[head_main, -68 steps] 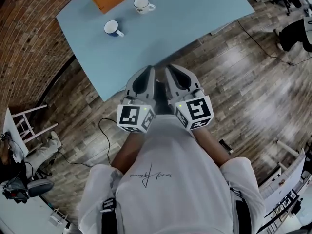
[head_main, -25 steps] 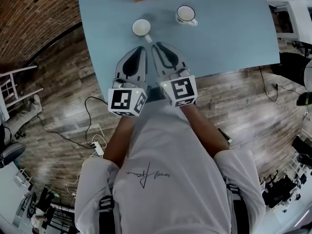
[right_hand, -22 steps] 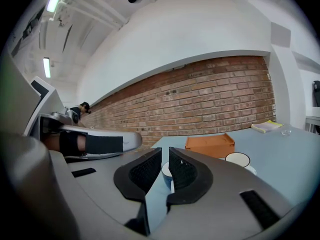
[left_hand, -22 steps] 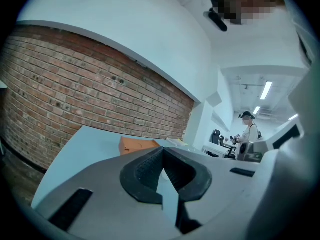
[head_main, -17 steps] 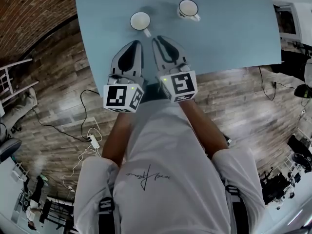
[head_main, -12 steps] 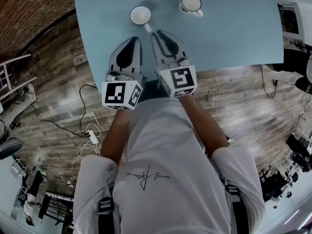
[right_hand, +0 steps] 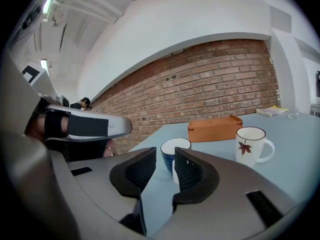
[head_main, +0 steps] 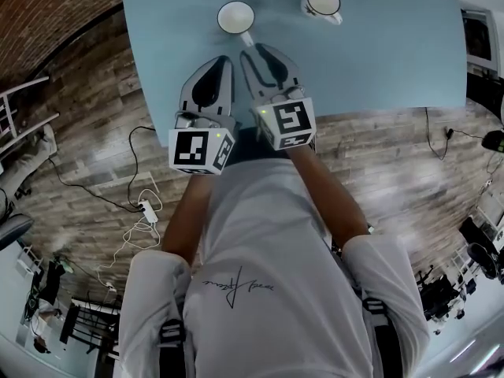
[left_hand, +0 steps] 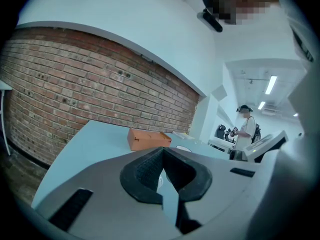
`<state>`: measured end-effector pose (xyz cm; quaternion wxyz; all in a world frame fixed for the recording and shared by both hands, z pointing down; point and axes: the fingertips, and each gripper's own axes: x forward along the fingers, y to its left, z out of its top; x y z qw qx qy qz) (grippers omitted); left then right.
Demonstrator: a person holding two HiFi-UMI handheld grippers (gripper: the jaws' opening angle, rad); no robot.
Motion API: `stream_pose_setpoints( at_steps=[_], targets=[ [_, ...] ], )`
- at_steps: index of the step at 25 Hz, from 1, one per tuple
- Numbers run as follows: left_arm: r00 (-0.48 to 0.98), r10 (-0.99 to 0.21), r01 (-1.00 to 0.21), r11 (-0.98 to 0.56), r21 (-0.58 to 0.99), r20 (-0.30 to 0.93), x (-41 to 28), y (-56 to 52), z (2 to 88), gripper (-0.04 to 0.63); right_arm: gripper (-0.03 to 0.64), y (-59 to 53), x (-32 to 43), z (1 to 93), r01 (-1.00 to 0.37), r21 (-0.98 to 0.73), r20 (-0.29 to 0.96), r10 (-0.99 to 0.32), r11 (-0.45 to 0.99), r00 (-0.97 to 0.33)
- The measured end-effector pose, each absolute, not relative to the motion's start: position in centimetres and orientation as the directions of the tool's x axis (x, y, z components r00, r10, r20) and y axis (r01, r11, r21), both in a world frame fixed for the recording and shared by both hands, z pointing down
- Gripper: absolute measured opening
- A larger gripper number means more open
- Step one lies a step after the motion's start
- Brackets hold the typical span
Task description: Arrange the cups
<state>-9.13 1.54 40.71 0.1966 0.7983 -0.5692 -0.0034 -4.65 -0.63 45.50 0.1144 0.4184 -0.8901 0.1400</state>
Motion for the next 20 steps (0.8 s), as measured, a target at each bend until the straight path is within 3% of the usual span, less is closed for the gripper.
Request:
stream_pose_setpoints(
  at_steps=[20],
  targets=[
    [0.352,-0.896,-0.897,-0.241,0.372,0.269,-9.7,0.6,43.3,0.008,0.109,-3.3,-5.7,50.8,-0.760,-0.143,0.376,-0.676,0.633,-0.634]
  ],
)
